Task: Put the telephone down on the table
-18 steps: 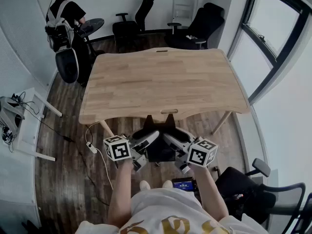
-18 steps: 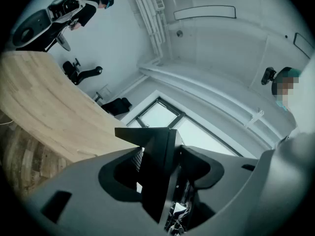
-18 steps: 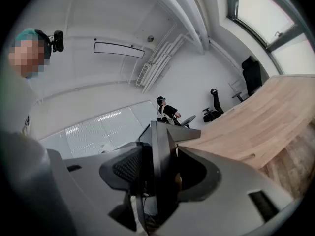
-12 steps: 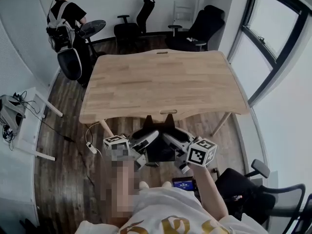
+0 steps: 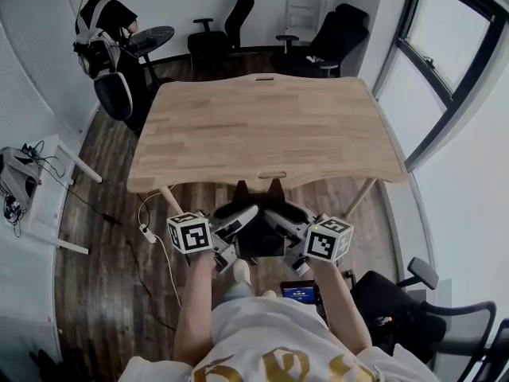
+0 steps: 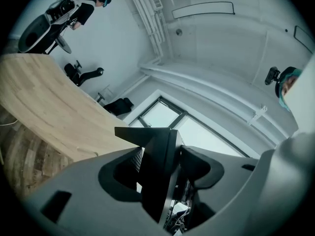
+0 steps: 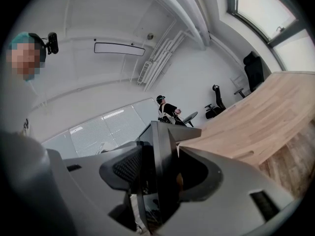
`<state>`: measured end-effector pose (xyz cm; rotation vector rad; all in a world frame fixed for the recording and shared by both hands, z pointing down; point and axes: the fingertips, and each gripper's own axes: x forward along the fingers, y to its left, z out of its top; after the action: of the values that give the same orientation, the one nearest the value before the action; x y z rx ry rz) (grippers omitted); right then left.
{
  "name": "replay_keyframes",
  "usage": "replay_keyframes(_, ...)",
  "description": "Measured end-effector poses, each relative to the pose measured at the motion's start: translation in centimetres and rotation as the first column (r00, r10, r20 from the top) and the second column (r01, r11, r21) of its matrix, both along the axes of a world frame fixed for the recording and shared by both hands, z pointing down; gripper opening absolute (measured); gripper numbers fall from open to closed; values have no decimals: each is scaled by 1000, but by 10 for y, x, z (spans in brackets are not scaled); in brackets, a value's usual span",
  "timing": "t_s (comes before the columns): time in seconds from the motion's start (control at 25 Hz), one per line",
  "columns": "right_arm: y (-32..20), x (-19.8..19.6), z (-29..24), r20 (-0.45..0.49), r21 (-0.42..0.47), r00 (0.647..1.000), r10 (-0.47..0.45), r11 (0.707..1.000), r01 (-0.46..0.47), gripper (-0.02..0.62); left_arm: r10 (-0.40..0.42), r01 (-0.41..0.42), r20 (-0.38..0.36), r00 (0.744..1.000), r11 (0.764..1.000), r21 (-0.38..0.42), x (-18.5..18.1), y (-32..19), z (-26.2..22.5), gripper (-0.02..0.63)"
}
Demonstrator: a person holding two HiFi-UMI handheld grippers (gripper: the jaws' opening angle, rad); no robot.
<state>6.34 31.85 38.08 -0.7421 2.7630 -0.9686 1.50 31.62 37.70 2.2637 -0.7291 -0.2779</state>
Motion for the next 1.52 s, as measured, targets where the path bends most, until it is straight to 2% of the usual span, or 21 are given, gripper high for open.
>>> replay_keyframes(0.2,-14,0,8,-3,-14,1000,4,1000,-4,216,9,-9,1,1000,1000,-3,0,-15,8,235)
replay_keyframes(0.36,-48,16,18,-5,-19,1000,10,1000,-10,216,16,-16,-1,1000,1000,-3,16,-49,18,235)
replay_keyframes(0.52,-85,14,26,-13,-34,1000,26,999,-27,216,35,-35,-11,999,999,-21,14,-86,27,235)
replay_keyframes(0.96,-232,-10,33,-48,-73,995,87,993,-91,216,119,-120,-39,992,992,-40,-9,-238,34,236)
replay_keyframes(1.16,-304,-31,41,-55,-97,994,96,990,-101,216,132,-135,-52,990,989,-62,-29,-311,42,236)
replay_keyframes(1.52,-337,-49,59,-56,-106,994,92,990,-97,216,131,-134,-42,990,989,-68,-47,-344,60,236)
